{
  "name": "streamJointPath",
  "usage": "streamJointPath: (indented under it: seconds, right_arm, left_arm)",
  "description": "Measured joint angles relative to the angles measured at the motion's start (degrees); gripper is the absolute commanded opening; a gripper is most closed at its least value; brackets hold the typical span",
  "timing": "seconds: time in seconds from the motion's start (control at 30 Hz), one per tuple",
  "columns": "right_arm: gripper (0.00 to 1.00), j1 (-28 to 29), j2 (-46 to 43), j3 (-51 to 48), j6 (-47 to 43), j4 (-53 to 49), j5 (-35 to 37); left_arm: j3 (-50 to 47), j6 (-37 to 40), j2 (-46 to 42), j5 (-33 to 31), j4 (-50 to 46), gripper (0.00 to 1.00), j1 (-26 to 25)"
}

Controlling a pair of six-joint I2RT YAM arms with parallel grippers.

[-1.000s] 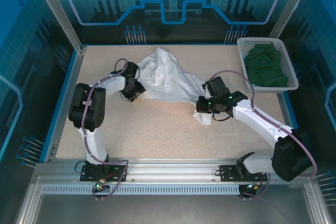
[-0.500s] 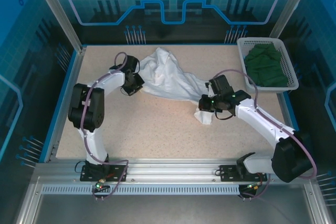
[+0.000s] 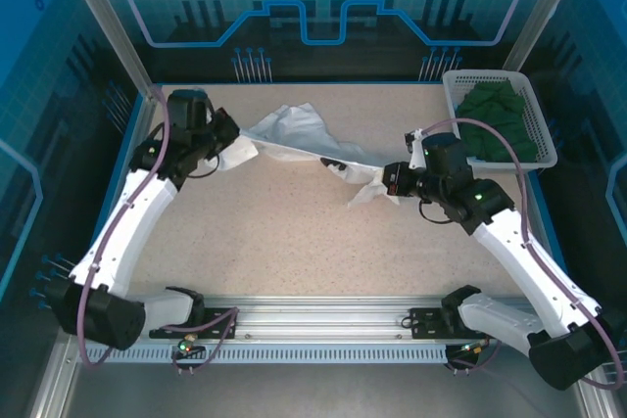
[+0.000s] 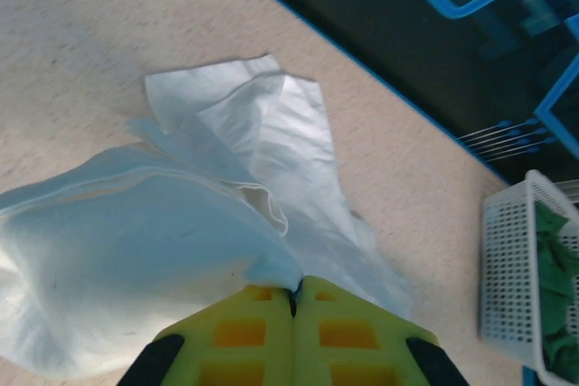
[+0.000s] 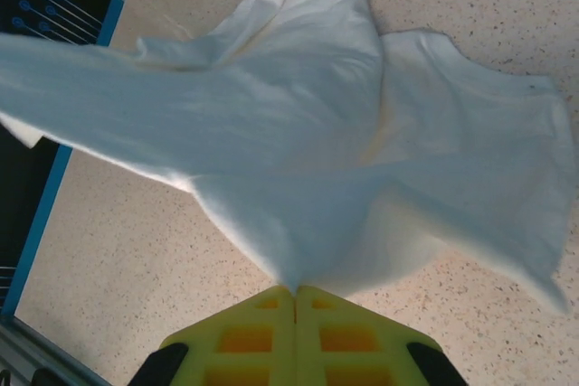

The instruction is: Fold and stack the t-shirts

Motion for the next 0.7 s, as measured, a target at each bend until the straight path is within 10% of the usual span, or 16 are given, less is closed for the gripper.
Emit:
streamJointPath:
  seconds: [0.7]
  right_arm:
    - [0.0, 8.8, -2.0, 17.2, -2.5, -7.6, 9.8]
  left_arm:
    - [10.0, 8.0, -14.3, 3.5, -4.9, 0.0, 0.0]
